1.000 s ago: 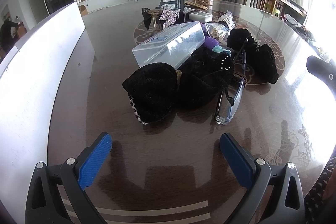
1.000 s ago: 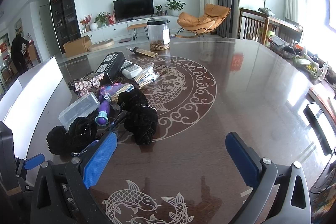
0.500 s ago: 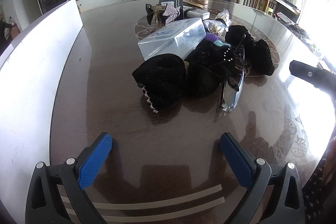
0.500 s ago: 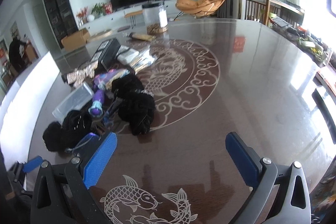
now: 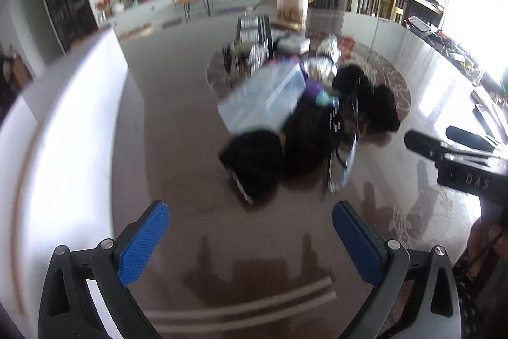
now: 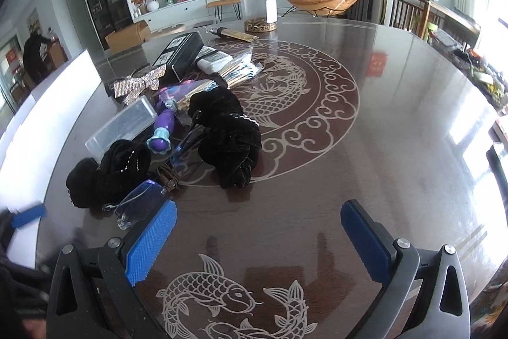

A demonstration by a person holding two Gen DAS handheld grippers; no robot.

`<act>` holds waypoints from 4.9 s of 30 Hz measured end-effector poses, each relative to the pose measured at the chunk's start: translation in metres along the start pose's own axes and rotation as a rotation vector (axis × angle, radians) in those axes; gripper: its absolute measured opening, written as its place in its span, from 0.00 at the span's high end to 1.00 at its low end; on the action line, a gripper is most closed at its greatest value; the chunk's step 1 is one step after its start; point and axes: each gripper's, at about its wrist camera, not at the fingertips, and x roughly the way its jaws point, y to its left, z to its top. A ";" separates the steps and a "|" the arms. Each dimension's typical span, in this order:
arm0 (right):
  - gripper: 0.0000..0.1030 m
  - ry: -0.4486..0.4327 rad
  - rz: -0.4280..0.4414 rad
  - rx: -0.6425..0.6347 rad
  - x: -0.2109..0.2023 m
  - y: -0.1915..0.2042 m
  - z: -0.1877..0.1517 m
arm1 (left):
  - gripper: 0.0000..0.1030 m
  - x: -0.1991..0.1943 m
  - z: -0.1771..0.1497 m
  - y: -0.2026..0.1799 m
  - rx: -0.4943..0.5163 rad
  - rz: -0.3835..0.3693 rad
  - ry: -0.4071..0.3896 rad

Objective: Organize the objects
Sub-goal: 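Grasp the black knit hat with the left tool while the right tool grasps the eyeglasses, then carry the hat and eyeglasses into the white bin and open both tools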

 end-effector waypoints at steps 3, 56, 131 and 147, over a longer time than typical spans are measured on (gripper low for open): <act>0.00 0.003 0.014 0.029 0.000 -0.006 0.001 | 0.00 0.005 0.024 0.007 0.019 0.030 -0.008; 0.00 -0.024 0.031 0.185 -0.008 -0.035 0.000 | 0.07 0.030 -0.039 -0.011 -0.070 -0.007 0.102; 0.70 0.211 0.673 -0.411 -0.072 0.372 0.041 | 0.61 -0.073 -0.056 0.322 -0.511 0.227 0.129; 0.07 -0.094 0.325 -0.275 -0.070 0.221 0.038 | 0.23 -0.097 -0.016 0.202 -0.348 0.085 -0.045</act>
